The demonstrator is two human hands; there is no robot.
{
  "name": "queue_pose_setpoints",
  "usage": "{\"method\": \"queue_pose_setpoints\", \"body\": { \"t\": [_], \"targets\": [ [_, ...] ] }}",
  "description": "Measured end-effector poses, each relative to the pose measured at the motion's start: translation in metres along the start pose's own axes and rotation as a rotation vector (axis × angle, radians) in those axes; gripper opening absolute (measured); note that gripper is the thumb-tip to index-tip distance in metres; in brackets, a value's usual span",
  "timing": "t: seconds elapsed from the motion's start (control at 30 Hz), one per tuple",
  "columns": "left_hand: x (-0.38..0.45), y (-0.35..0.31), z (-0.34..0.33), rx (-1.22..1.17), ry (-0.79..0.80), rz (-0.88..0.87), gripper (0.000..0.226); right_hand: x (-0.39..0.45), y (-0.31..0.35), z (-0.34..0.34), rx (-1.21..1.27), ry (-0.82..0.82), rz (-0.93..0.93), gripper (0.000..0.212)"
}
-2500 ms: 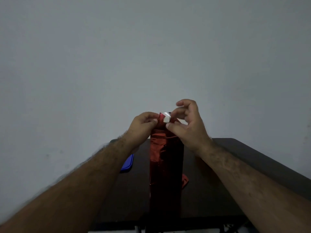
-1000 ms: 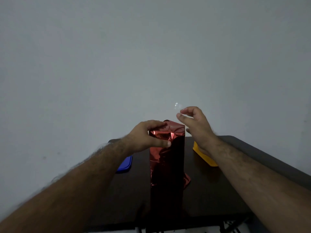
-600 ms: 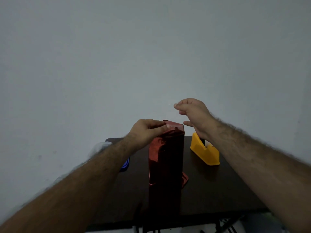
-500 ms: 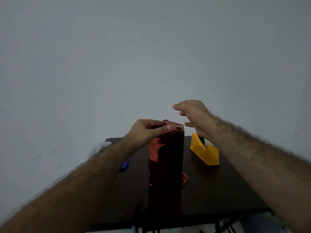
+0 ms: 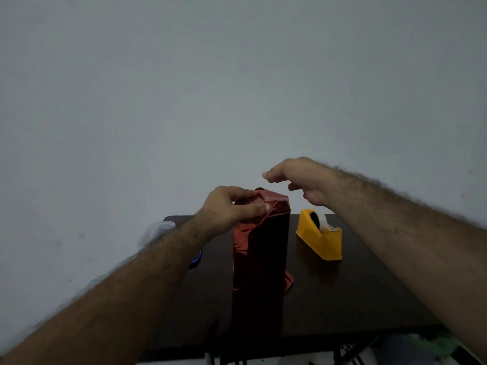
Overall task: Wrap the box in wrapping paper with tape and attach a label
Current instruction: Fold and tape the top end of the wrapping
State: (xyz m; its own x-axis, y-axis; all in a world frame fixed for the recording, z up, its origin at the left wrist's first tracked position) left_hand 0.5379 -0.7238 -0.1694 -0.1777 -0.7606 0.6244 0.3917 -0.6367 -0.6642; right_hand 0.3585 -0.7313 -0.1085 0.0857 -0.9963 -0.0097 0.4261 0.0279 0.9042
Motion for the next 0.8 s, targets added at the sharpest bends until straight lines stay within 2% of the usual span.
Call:
{"method": "queue_pose_setpoints", "body": {
  "t": [0.13, 0.3, 0.47, 0.57, 0.8],
  "targets": [
    [-0.001, 0.0, 0.0, 0.021, -0.001, -0.006, 0.056, 0.003, -0.001, -0.014, -0.042, 0.044, -0.041, 0.018],
    [-0.002, -0.004, -0.001, 0.008, -0.004, -0.002, 0.04, -0.001, -0.002, -0.022, -0.064, 0.04, -0.097, 0.013],
    [-0.003, -0.004, 0.0, 0.013, -0.01, -0.006, 0.044, 0.0, -0.006, -0.024, -0.058, -0.01, -0.127, 0.023],
    [-0.003, -0.005, 0.0, 0.03, -0.006, -0.007, 0.049, -0.002, -0.008, -0.025, -0.046, -0.035, -0.142, 0.025],
    [-0.004, -0.006, 0.001, 0.043, -0.007, -0.014, 0.044, -0.001, -0.009, -0.017, -0.124, -0.173, -0.134, 0.022]
  ]
}}
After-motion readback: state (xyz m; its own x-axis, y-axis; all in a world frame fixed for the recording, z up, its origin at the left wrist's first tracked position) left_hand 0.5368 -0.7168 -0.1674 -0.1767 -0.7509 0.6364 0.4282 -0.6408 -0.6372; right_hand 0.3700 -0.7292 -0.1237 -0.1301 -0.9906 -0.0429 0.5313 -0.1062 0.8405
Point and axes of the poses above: each hand's wrist, its own x-axis towards the middle knuckle, its own z-axis out of the back of the hand, y = z × x, the point moved 8 cm from there along x, towards the middle knuckle, and after that the axes turned 10 degrees about -z, right-handed, at the moved point
